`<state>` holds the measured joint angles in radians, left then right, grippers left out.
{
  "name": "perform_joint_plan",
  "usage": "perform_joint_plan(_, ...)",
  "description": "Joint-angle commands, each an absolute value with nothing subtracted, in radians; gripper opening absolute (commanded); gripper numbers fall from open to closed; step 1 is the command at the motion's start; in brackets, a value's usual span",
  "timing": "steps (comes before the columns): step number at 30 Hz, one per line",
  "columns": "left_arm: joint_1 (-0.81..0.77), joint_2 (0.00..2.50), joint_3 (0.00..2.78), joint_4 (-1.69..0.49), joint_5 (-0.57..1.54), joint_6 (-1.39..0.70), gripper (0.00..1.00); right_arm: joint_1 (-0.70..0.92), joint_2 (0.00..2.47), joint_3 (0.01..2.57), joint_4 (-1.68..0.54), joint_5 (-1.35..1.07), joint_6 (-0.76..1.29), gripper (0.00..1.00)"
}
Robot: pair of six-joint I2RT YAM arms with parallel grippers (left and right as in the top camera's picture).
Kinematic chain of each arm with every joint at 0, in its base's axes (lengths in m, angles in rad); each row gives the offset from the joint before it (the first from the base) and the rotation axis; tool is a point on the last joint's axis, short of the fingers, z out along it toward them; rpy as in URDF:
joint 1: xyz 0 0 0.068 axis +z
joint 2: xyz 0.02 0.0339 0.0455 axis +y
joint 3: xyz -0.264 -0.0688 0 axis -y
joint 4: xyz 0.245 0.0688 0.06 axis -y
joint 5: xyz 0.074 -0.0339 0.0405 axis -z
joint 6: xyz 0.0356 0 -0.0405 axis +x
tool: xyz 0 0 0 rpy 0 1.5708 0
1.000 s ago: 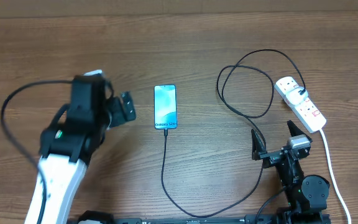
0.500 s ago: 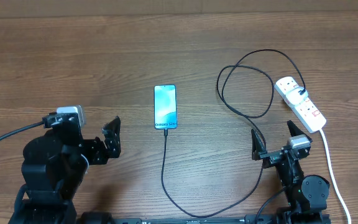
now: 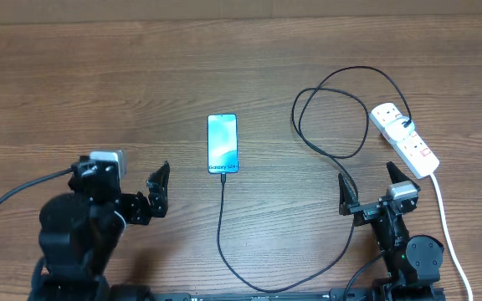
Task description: Plug charger to phone and switch on socket
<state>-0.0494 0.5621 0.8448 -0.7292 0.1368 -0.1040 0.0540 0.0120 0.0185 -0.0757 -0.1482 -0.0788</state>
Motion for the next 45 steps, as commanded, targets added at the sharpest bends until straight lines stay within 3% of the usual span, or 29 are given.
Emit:
perform_joint_plan(1,-0.037,0.478,0.762,-0.612,0.155,-0.066,0.99,0.057,0.003,0.008,-0.073,-0.135,-0.076,1.00)
perform_joint_plan(31,0.034,0.002,0.212,-0.052,0.173,-0.075,0.99,0.057,0.003,0.008,-0.073,-0.135,-0.076,1.00)
perform_joint_plan(45,0.035,0.003,0.014,0.308,0.167,-0.091,1.00,0.057,0.003,0.008,-0.073,-0.135,-0.076,1.00)
